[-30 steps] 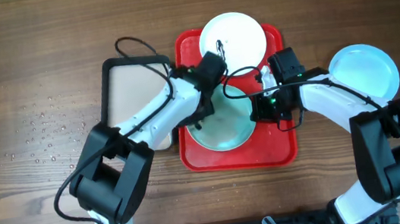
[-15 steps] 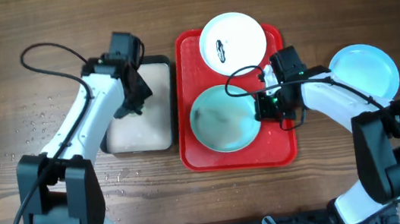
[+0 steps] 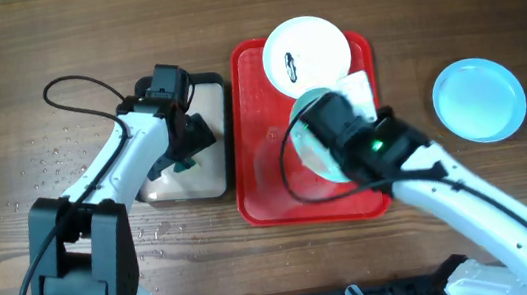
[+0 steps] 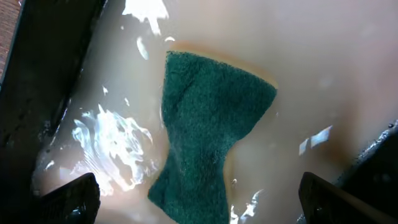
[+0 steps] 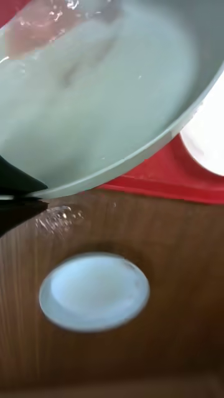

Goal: Clean dirty plates on tray and stack at the side
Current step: 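Lift and tilt the light-blue plate over the red tray with right gripper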

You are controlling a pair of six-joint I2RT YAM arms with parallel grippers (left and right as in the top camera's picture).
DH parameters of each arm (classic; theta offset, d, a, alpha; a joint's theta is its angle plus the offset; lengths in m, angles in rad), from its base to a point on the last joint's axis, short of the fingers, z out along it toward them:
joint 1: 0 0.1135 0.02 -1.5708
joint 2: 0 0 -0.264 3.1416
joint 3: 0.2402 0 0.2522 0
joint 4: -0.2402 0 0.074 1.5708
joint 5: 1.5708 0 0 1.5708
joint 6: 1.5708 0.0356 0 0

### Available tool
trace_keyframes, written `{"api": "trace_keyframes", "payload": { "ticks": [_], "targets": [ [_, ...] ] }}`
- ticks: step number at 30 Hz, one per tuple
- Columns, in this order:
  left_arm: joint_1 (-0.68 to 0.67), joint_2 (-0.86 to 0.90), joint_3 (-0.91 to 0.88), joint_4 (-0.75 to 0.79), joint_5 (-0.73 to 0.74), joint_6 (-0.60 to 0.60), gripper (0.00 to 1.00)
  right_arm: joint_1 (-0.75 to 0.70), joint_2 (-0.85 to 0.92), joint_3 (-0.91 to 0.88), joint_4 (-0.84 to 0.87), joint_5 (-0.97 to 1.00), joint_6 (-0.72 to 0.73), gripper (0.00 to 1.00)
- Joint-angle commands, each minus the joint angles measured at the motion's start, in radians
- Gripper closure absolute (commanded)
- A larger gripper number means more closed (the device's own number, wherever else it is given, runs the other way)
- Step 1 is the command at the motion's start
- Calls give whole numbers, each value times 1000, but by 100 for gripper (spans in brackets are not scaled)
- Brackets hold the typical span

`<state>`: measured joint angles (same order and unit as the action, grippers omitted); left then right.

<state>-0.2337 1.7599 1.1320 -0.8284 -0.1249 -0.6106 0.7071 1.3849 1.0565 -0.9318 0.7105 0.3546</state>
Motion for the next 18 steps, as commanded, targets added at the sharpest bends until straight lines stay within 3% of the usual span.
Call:
{"api": "trace_keyframes", "payload": {
  "ticks": [1,3,9,18],
  "targets": [
    [1,-6,-1,3,5,5,0,115,-22,26,-7,259,-36,96],
    [1,-6,-1,3,5,5,0,191,-21,26,-6,369,-45,96],
    [1,-6,-1,3,5,5,0,306,-21,26,60,503,-251,96],
    [1,-6,-1,3,5,5,0,342,-21,26,120,510,-276,96]
  ]
}}
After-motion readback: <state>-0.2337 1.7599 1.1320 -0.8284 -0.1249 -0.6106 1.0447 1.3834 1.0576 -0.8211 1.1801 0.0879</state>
